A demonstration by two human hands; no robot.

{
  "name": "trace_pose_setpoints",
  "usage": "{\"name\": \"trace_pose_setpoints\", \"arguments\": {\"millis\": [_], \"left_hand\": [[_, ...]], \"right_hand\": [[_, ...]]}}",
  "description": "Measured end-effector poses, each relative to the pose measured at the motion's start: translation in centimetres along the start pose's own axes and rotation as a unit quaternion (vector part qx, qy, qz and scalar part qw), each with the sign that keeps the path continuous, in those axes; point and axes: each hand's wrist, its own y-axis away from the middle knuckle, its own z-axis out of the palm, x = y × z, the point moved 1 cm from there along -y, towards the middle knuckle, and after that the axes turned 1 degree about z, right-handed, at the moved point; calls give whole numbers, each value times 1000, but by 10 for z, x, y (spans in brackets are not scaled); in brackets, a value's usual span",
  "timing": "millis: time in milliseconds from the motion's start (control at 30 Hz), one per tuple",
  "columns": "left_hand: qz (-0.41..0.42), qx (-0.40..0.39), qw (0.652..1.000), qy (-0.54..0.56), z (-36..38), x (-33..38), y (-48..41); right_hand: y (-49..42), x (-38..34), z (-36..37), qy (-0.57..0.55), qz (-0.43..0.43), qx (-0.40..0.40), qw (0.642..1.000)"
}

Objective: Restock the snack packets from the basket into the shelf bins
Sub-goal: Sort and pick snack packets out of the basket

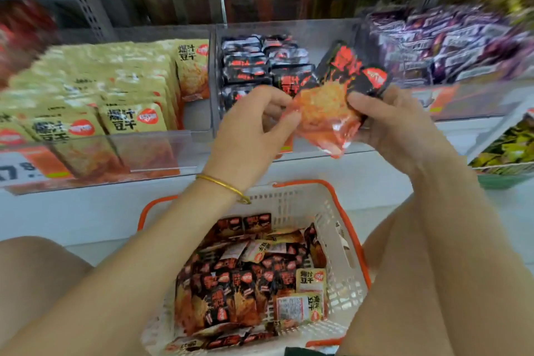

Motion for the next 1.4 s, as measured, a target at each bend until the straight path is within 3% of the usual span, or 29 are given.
{"name": "trace_pose_setpoints", "arguments": {"millis": [100,167,233,333,400,500,533,833,1033,1100,1167,1267,1333,1400], "left_hand": [[96,43,968,-229,-15,-2,-21],[89,13,942,-324,-19,-10,-30],[61,-29,927,-370,-18,-16,-32],[55,-60,909,-409,-14,-26,-31],[64,-59,903,-422,-11,-30,-30],[72,-53,898,-430,-7,-34,-29],[73,-52,898,-431,-7,-35,-29],[75,-49,890,-446,-4,-39,-29],[86,-46,897,-432,-7,-41,-28],[90,-41,902,-419,-9,-40,-26],[113,-21,910,-397,-11,-35,-23],[180,23,929,-323,-13,-24,-4],[227,32,933,-279,-10,-22,21],[261,-14,924,-279,-2,-37,50]], "right_hand": [[-30,-32,-7,102,-72,63,990],[-53,-38,-11,208,-87,74,971],[-73,-30,-11,290,-42,52,955],[-96,-8,-5,353,50,2,934],[-107,4,-1,410,59,-15,910],[-116,11,-1,576,49,-10,816],[-117,13,-4,594,58,-3,802],[-128,24,3,624,106,-9,774],[-128,21,1,565,128,15,815],[-122,15,1,510,121,35,851],[-108,3,4,477,63,84,873],[-65,-17,15,438,-90,148,882],[-30,-16,26,365,-130,125,913],[-3,6,38,319,-86,31,943]]}}
